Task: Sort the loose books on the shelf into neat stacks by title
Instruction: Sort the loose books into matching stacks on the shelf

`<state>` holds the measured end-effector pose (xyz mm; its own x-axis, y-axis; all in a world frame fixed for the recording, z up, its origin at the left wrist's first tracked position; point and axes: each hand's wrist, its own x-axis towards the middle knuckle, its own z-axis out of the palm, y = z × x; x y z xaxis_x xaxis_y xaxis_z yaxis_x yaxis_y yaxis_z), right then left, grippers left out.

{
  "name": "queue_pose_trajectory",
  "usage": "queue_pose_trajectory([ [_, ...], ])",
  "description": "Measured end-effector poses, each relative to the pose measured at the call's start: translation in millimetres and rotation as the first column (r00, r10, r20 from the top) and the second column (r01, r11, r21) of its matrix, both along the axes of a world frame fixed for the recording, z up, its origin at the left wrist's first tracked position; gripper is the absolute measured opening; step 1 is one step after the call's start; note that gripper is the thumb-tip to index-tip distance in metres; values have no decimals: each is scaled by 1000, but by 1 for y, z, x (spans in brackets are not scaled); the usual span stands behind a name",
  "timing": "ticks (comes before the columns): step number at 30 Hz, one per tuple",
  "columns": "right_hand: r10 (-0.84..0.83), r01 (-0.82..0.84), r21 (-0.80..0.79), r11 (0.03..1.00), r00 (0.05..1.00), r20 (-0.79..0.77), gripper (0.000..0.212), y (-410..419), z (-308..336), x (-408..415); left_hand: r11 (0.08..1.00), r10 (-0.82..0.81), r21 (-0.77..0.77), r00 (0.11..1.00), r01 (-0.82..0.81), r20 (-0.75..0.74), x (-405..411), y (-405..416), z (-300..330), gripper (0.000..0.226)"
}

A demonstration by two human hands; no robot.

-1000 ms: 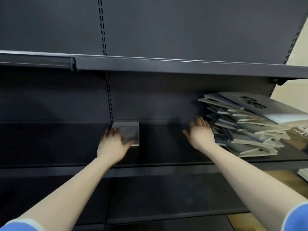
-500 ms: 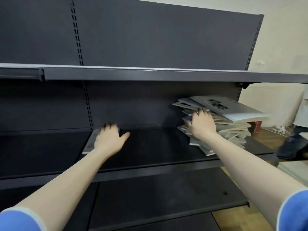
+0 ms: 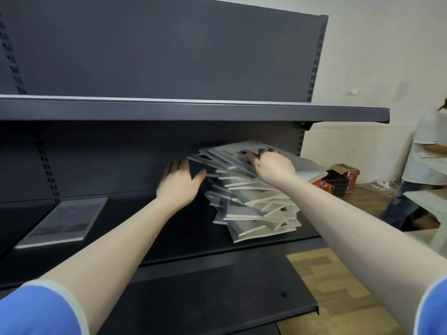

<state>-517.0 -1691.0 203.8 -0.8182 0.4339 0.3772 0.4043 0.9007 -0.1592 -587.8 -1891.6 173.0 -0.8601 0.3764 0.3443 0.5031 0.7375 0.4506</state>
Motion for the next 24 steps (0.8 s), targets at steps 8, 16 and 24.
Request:
queue_pose_trajectory([
  [8,-163,168,-53,984,983,83,67,86,1,15,1000,1,10,997,-2,72,17,94,7,65],
  [16,-226,237,-149,960,970,85,63,118,-13,15,986,154,48,986,-158,64,25,124,11,72],
  [24,-127,133,-264,955,991,42,72,120,-2,17,988,62,133,988,-82,142,22,131,11,53],
])
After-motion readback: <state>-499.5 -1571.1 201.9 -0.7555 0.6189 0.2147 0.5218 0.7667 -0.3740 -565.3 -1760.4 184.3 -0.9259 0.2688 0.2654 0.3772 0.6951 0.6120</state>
